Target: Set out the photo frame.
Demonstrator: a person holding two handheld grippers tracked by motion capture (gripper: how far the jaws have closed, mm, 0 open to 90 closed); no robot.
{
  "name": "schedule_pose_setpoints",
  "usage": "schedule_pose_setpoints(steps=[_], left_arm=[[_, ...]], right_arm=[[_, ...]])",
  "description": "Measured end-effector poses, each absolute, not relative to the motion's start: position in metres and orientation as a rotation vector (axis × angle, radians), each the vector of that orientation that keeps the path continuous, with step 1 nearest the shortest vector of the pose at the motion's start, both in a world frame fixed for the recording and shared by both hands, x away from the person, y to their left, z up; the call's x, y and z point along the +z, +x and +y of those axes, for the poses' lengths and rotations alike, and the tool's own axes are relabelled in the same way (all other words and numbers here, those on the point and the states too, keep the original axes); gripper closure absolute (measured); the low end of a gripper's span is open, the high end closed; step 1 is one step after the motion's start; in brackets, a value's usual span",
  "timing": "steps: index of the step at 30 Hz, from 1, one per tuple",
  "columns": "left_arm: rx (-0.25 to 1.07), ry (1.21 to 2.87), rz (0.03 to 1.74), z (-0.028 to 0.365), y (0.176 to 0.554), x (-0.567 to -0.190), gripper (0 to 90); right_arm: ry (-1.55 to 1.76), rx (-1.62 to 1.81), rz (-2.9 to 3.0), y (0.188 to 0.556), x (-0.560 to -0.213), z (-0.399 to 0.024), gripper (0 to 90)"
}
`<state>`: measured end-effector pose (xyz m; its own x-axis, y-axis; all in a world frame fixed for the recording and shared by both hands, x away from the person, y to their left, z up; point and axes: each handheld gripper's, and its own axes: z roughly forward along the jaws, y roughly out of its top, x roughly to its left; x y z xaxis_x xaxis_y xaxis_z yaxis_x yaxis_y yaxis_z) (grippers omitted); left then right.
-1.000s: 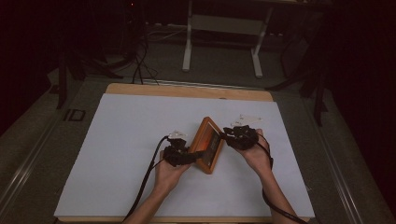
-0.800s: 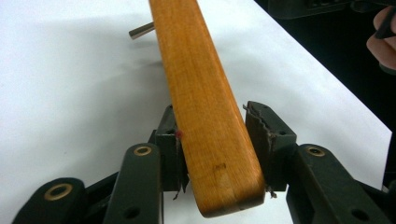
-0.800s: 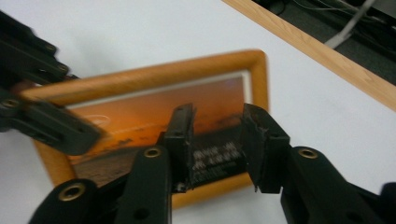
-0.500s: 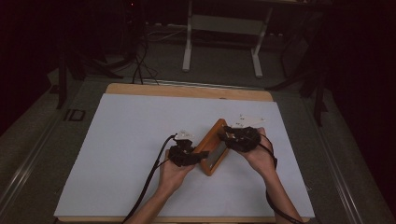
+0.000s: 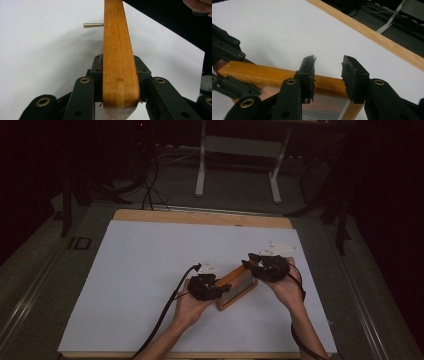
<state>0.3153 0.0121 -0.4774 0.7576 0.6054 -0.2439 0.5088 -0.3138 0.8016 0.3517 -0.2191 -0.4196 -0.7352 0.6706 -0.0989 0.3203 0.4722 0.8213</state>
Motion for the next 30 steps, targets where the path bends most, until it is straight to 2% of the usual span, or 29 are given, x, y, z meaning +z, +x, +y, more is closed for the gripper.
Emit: schedule_pose_setpoints(steps=[14,23,30], left_arm=[[0.147,2.091,0.691,0.017,0.324,-0.458,69.4],[0.159,2.203,0.548,0.025,0.33,-0.431,69.5],[0.13,2.23,0.477,0.031,0.338,-0.413,69.5]], right_arm=[[0.813,1.235,2.306,0.35,-0.42,-0.233,62.8],[0.792,1.268,2.34,0.35,-0.421,-0.233,63.5],[0.757,1.297,2.365,0.349,-0.42,-0.232,62.5]])
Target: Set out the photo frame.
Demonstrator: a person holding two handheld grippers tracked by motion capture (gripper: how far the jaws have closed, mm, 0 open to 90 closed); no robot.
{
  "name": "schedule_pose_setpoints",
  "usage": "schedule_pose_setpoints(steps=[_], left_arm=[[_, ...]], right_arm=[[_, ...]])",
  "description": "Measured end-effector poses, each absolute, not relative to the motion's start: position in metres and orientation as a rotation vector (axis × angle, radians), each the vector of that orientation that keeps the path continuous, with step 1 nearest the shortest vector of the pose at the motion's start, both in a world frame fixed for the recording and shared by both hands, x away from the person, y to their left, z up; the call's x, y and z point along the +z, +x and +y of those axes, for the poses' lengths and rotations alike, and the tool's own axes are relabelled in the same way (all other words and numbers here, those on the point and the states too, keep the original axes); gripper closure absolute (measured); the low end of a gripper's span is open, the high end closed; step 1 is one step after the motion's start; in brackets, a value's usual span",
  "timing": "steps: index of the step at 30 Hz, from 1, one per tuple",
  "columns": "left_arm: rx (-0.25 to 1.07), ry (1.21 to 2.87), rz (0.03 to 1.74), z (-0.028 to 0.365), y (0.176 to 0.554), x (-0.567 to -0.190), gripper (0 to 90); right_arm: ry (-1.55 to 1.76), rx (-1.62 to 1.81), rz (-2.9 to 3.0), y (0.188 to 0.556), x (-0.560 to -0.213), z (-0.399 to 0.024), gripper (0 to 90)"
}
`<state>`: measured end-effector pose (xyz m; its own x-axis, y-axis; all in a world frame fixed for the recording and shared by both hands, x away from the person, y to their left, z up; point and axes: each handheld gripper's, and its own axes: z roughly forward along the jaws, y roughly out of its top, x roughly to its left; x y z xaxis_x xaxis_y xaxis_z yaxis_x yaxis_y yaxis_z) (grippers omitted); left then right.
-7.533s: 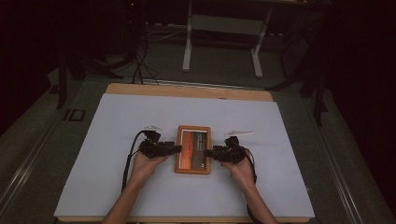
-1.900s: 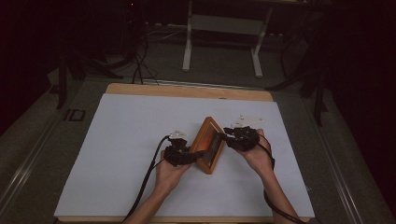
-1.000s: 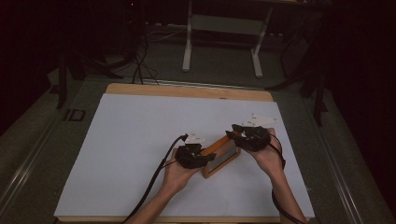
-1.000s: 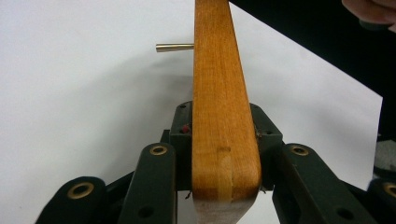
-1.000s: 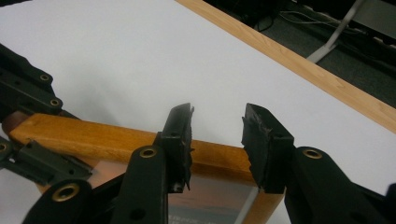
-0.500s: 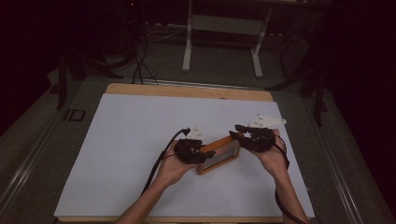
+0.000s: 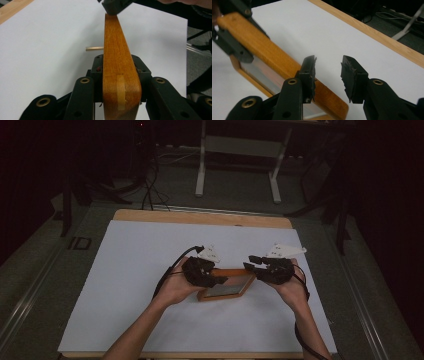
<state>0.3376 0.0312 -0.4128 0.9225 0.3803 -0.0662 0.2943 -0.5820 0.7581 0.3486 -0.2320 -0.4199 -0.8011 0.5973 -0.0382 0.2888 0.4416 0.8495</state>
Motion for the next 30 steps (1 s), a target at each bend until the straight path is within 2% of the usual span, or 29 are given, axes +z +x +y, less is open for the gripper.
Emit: schedule_pose_setpoints(steps=[18,30], left_arm=[[0.127,2.295,0.347,0.035,0.348,-0.396,69.3],[0.131,2.307,0.263,0.028,0.349,-0.395,68.9]], right_arm=[[0.499,1.381,2.515,0.341,-0.423,-0.213,54.6],[0.375,1.301,2.6,0.341,-0.429,-0.197,45.4]])
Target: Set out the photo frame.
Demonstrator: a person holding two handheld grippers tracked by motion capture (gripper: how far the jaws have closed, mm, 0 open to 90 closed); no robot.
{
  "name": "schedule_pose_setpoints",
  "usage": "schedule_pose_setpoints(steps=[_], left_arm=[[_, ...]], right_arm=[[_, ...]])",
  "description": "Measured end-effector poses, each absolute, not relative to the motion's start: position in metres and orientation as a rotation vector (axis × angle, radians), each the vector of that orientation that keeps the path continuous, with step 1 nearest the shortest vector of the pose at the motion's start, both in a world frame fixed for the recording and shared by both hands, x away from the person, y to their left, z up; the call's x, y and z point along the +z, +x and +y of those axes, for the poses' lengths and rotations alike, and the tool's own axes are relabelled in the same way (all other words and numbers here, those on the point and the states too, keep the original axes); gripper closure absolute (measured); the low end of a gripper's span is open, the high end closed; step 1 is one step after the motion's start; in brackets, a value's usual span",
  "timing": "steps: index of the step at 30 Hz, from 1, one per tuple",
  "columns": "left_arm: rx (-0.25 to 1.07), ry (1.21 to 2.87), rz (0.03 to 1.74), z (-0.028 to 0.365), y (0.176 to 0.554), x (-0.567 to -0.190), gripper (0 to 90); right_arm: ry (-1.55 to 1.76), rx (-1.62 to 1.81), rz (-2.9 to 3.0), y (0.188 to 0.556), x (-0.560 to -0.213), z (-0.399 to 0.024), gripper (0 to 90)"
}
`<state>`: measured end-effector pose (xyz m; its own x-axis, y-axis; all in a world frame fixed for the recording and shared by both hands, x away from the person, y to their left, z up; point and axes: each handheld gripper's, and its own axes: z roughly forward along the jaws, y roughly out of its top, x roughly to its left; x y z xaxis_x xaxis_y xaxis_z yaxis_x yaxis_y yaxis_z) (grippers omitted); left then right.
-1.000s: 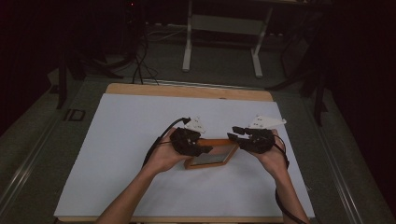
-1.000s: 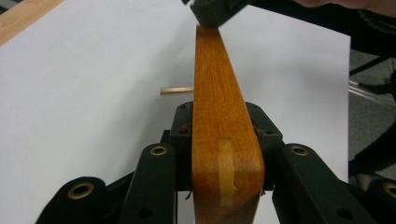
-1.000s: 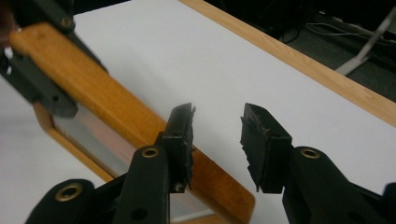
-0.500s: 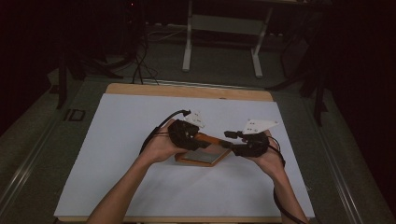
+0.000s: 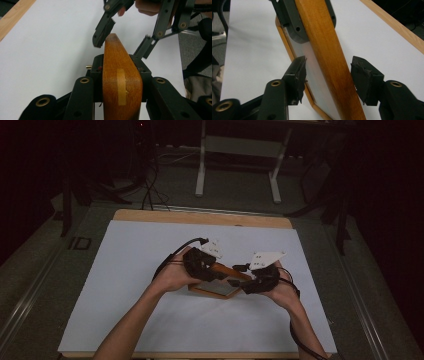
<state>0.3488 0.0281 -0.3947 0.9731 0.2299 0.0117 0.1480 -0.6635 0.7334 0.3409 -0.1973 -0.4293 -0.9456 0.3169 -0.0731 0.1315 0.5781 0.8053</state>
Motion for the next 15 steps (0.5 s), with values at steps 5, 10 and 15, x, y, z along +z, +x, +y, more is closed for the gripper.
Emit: schedule_pose_setpoints(steps=[5,10,15], left_arm=[[0.139,2.316,0.231,0.0251,0.3479,-0.3937,68.7],[0.116,2.307,0.23,0.0245,0.3489,-0.3941,67.4],[0.087,2.299,0.234,0.0251,0.3509,-0.3941,64.9]], right_arm=[[0.347,1.288,2.611,0.3408,-0.4304,-0.1936,47.5],[0.324,1.252,2.598,0.3387,-0.43,-0.1944,54.6],[0.284,1.225,2.583,0.3355,-0.4301,-0.1966,60.0]])
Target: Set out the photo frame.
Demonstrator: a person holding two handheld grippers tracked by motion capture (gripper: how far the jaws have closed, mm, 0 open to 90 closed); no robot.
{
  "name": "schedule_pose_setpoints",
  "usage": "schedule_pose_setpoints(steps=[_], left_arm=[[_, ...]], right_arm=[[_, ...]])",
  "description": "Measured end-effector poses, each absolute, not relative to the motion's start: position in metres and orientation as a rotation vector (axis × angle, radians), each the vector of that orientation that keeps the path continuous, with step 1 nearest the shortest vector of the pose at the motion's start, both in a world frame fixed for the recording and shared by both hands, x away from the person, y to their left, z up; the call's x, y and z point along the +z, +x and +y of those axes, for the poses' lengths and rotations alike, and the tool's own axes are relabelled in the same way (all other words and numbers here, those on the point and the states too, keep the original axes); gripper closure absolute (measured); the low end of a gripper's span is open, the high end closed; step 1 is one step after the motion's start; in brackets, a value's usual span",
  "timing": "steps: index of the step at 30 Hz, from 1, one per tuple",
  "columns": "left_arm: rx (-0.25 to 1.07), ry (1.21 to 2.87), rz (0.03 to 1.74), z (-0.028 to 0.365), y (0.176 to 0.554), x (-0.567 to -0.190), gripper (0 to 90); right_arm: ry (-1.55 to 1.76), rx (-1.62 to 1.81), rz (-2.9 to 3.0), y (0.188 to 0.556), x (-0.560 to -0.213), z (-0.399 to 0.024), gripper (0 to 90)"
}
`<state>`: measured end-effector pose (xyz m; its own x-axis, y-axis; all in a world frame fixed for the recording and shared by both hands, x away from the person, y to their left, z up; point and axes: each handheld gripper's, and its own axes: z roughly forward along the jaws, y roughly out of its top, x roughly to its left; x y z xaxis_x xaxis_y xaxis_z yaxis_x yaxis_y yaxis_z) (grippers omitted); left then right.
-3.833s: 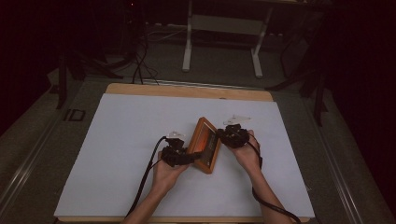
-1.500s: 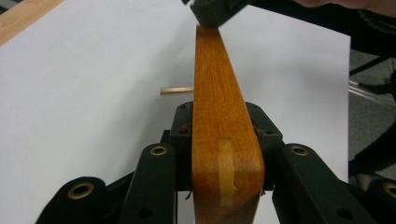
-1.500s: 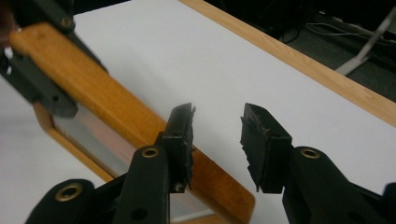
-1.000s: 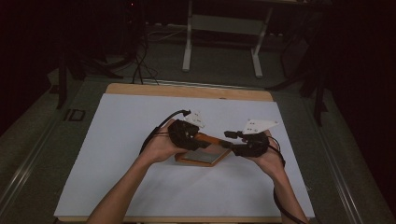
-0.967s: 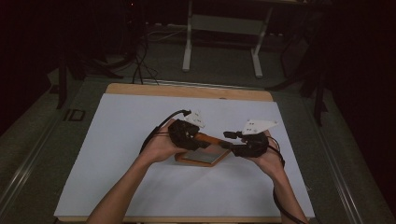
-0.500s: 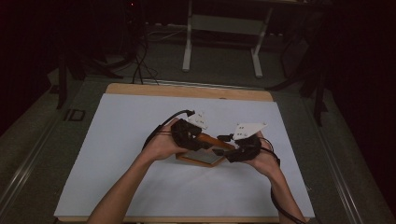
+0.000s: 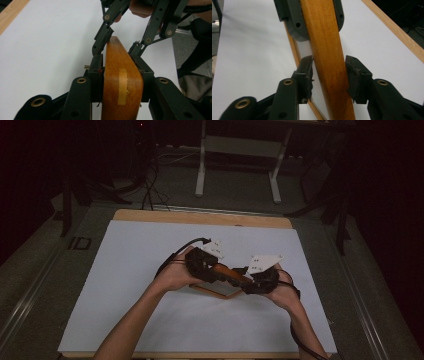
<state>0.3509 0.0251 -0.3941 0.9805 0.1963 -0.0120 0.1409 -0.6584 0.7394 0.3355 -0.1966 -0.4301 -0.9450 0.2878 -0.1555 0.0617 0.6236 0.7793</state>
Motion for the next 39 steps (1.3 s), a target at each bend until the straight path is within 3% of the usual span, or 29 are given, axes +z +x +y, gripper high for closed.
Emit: schedule_pose_setpoints(steps=[3,11,21,39], left_arm=[[0.086,2.291,0.252,0.026,0.352,-0.394,61.2],[0.102,2.227,0.294,0.028,0.35,-0.39,49.5],[0.134,2.082,0.381,0.054,0.35,-0.391,46.7],[0.185,1.905,0.538,0.094,0.346,-0.433,43.3]], right_arm=[[0.264,1.231,2.582,0.333,-0.43,-0.198,65.1],[0.231,1.202,2.562,0.33,-0.43,-0.197,67.7],[0.273,1.214,2.54,0.328,-0.433,-0.208,68.2],[0.402,1.236,2.501,0.326,-0.442,-0.236,67.4]])
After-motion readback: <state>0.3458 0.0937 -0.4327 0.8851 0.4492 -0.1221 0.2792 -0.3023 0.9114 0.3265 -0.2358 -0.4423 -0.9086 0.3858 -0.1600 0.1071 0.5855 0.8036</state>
